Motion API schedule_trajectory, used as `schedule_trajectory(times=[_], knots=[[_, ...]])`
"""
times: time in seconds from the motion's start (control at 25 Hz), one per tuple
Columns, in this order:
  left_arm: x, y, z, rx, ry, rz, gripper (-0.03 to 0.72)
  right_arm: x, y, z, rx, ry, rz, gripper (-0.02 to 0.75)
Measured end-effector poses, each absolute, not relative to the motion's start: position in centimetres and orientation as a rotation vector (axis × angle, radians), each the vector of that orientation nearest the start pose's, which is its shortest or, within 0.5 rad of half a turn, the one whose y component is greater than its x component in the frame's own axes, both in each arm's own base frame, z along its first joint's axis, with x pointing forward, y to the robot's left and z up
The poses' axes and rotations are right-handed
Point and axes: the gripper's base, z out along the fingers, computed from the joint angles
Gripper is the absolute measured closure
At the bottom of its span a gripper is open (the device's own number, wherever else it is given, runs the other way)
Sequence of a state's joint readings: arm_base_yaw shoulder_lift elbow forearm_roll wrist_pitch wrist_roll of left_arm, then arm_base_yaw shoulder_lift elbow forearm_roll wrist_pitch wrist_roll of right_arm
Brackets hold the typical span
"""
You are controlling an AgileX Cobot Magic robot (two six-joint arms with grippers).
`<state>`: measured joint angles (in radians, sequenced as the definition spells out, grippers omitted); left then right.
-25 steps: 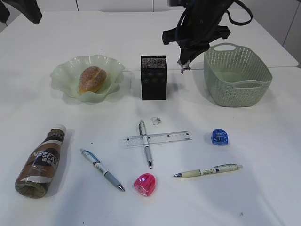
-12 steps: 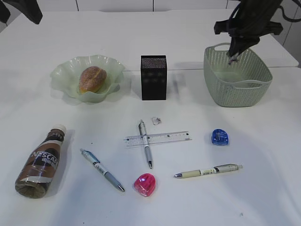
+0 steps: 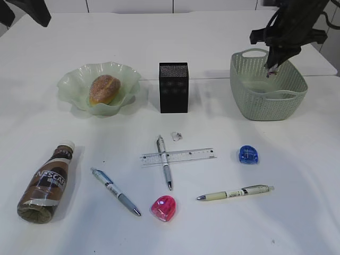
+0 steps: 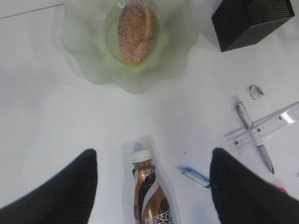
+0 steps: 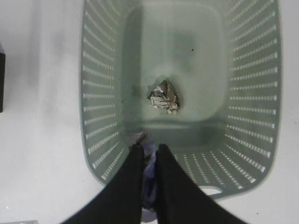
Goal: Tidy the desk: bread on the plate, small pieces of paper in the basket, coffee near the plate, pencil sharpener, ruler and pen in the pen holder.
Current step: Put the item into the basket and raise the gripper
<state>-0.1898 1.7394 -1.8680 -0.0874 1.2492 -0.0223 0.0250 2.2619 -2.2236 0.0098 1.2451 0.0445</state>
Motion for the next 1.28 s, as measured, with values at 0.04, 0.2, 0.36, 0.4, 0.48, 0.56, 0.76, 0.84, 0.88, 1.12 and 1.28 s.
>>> schedule_trajectory(times=[0.04, 0.2, 0.36, 0.4, 0.48, 0.56, 0.76, 0.84, 0.88, 1.12, 1.28], knots=[[36.4, -7.8, 39.2, 0.212, 2.602, -0.196, 0.162, 49.3, 1.3, 26.1, 0.029, 2.776, 0.032, 0.682], [36.4, -7.8, 39.2, 0.212, 2.602, -0.196, 0.162, 49.8, 1.2, 24.4, 0.027, 2.809, 0.016, 0.682], [36.4, -7.8, 39.2, 0.212, 2.602, -0.199, 0.162, 50.0, 1.1, 24.3, 0.022, 2.798, -0.012, 0.682], [36.4, -7.8, 39.2, 0.212, 2.602, -0.199, 0.162, 50.1, 1.0, 24.0, 0.021, 2.795, -0.017, 0.682], [36.4, -7.8, 39.2, 0.212, 2.602, -0.199, 0.162, 50.3, 1.0, 23.5, 0.02, 2.8, -0.025, 0.682], [36.4, -7.8, 39.2, 0.212, 2.602, -0.199, 0.162, 50.5, 1.0, 22.7, 0.019, 2.813, -0.025, 0.682], [36.4, -7.8, 39.2, 0.212, 2.602, -0.201, 0.162, 50.8, 1.0, 21.0, 0.019, 2.843, -0.028, 0.682], [36.4, -7.8, 39.2, 0.212, 2.602, -0.201, 0.162, 51.0, 1.0, 20.8, 0.018, 2.838, -0.03, 0.682], [36.4, -7.8, 39.2, 0.212, 2.602, -0.201, 0.162, 51.0, 1.0, 20.8, 0.018, 2.838, -0.03, 0.682], [36.4, -7.8, 39.2, 0.212, 2.602, -0.201, 0.162, 51.2, 1.0, 20.8, 0.018, 2.808, -0.022, 0.472], [36.4, -7.8, 39.2, 0.212, 2.602, -0.201, 0.162, 51.2, 1.1, 20.8, 0.027, 2.808, -0.018, 0.206]])
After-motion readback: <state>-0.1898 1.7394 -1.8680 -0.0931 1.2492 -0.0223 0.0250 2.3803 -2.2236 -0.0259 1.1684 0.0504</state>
